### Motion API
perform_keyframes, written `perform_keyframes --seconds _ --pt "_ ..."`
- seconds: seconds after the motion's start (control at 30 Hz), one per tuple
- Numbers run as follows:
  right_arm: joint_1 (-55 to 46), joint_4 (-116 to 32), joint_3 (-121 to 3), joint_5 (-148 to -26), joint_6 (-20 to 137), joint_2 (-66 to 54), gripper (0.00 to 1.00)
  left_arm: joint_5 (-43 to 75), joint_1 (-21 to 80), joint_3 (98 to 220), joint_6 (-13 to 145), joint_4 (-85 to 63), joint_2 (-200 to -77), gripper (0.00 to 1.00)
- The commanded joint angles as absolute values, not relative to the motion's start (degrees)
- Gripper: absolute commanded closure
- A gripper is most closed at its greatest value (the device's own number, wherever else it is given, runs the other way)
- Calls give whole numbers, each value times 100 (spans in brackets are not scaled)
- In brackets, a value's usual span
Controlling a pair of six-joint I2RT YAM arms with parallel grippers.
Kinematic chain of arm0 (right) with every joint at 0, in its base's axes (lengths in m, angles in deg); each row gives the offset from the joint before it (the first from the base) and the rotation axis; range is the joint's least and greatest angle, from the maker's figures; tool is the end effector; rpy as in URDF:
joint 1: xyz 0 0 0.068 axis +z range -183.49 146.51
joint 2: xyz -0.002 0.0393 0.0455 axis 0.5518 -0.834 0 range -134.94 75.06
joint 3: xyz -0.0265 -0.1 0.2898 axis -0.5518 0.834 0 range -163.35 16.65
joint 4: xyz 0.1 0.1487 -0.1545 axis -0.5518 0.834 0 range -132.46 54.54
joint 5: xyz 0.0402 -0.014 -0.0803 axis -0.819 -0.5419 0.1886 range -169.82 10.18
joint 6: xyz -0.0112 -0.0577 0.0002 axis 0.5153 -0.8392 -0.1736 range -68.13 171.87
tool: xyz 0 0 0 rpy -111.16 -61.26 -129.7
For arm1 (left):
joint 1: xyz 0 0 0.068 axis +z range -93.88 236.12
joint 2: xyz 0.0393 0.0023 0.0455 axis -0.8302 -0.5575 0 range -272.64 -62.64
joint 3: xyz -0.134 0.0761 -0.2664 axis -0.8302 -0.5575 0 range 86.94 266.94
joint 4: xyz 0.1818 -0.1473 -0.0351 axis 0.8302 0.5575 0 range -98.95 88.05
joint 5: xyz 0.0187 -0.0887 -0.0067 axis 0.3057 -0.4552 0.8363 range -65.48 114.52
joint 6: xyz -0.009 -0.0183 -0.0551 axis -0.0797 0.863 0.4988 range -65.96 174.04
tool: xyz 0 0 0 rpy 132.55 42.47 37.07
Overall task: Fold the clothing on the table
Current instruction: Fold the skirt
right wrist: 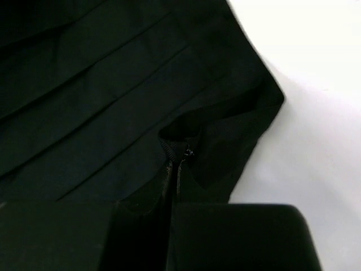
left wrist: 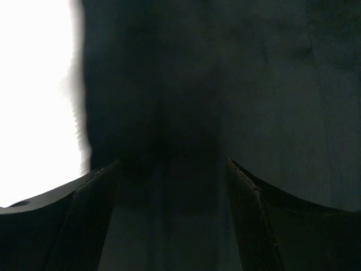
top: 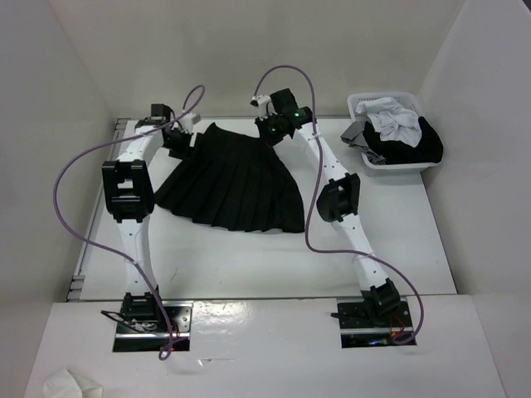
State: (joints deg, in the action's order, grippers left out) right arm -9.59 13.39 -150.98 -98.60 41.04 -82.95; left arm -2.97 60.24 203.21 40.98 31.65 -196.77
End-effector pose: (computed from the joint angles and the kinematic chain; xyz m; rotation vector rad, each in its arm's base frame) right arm 0.5269 0.2486 0.2388 -0.8590 2.2183 0.4984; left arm 0.5136 0.0173 0.2238 0.3652 2.4664 -0.4965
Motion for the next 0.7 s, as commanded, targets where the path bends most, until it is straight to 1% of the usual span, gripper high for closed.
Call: perform_keyframes --seconds 0.0,0.13,0.23,0.4,0.5,0.57,0.67 --pt "-932 1476 -15254 -9871 4027 -8270 100 -80 5569 19789 4226 2491 -19360 19" --pt "-932 1476 -15201 -9819 4027 -8323 100 324 5051 19251 4226 2182 -19228 19" --pt "-932 1476 -15201 -9819 4027 -8323 100 860 4874 19250 4279 2321 -19411 19" --pt "-932 1476 -15254 -9819 3974 -8323 100 1878 4812 19137 4411 2893 -19606 22" --pt "-932 1476 -15254 -9819 3974 -8270 100 2414 4812 18794 4481 2946 -19326 22" --pt "-932 1476 -15254 -9819 3974 -8218 100 2627 4812 18530 4481 3165 -19246 22" --pt "-932 1476 -15254 -9819 3974 -8165 100 2628 4812 18240 4534 3438 -19123 23"
